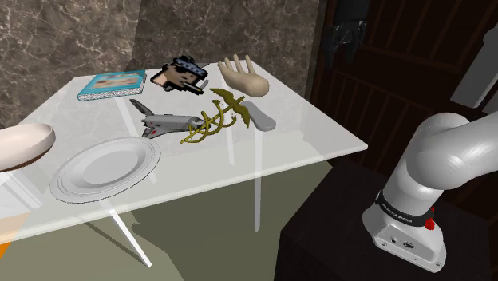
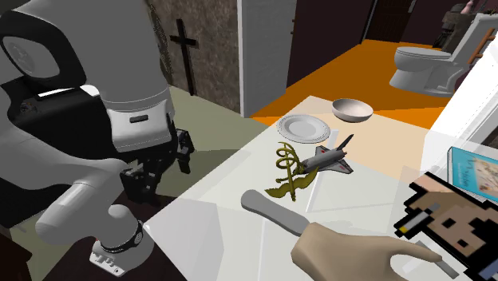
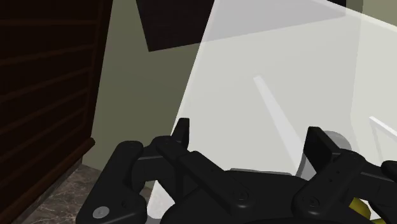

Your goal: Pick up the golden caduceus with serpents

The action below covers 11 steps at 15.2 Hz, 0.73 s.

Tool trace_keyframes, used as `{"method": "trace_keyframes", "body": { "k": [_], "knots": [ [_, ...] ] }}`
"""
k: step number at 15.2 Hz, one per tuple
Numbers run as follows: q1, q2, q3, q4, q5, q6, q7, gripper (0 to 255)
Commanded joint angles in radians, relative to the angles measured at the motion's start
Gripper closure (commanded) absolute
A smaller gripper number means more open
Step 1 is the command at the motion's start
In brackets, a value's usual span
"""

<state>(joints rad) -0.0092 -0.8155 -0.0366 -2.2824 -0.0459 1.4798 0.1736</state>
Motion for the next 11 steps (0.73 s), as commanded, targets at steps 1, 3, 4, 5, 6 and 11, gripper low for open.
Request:
{"method": "trace_keyframes", "body": {
  "k": [1,3,4,5,6,11],
  "knots": [
    [0.0,0.0,0.0,0.0,0.0,0.0,0.0,0],
    [0.008,0.041,0.034,0.006,0.023,0.04,0.043,0],
    [0.012,0.064,0.051,0.011,0.034,0.06,0.064,0],
    [0.015,0.087,0.068,0.017,0.043,0.08,0.085,0],
    [0.019,0.111,0.084,0.024,0.052,0.099,0.105,0],
    [0.031,0.245,0.165,0.081,0.083,0.19,0.208,0]
  ]
}}
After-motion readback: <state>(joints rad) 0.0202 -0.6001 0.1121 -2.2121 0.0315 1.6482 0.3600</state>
